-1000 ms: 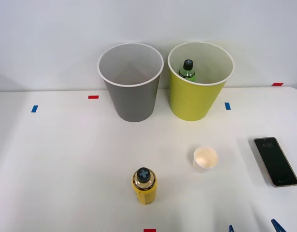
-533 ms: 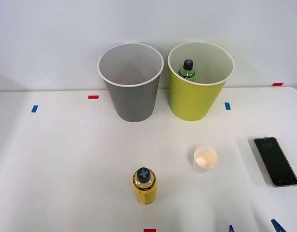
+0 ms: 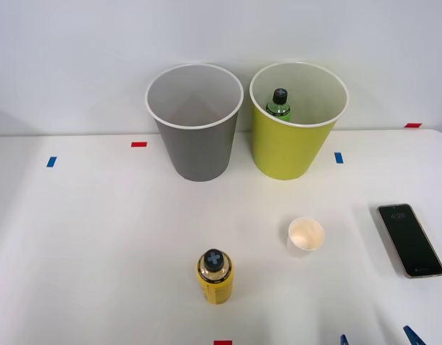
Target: Put cans in the gray bin, plastic bottles in the light green bin
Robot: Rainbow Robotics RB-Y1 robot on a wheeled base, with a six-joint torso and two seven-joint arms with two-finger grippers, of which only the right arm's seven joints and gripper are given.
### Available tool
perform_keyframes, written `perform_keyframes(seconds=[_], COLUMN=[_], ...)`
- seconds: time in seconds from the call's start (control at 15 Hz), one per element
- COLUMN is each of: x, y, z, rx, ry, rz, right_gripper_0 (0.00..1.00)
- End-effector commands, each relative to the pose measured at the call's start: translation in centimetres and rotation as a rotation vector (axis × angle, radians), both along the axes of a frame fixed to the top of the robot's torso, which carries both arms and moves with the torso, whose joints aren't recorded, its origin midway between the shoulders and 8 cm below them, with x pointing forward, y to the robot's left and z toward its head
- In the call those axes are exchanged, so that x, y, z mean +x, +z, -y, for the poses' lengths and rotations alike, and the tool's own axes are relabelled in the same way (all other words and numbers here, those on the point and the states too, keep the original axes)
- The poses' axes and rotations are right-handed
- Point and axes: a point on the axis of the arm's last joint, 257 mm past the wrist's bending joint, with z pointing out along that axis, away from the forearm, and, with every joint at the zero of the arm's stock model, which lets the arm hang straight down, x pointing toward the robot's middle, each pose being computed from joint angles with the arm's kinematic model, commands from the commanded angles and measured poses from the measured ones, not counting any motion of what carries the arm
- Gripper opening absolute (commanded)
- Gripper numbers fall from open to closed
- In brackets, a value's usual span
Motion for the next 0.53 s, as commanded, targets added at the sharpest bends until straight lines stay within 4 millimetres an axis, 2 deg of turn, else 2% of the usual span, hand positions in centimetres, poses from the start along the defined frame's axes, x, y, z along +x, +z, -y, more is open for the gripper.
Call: perform_keyframes(seconds=[0.07,0.53], x=[0.0,0.0], y=[0.0,0.0], z=[0.0,0.0], rx=[0.0,0.0], ry=[0.0,0.0], rz=[0.0,0.0], right_gripper_0=[1.0,1.0])
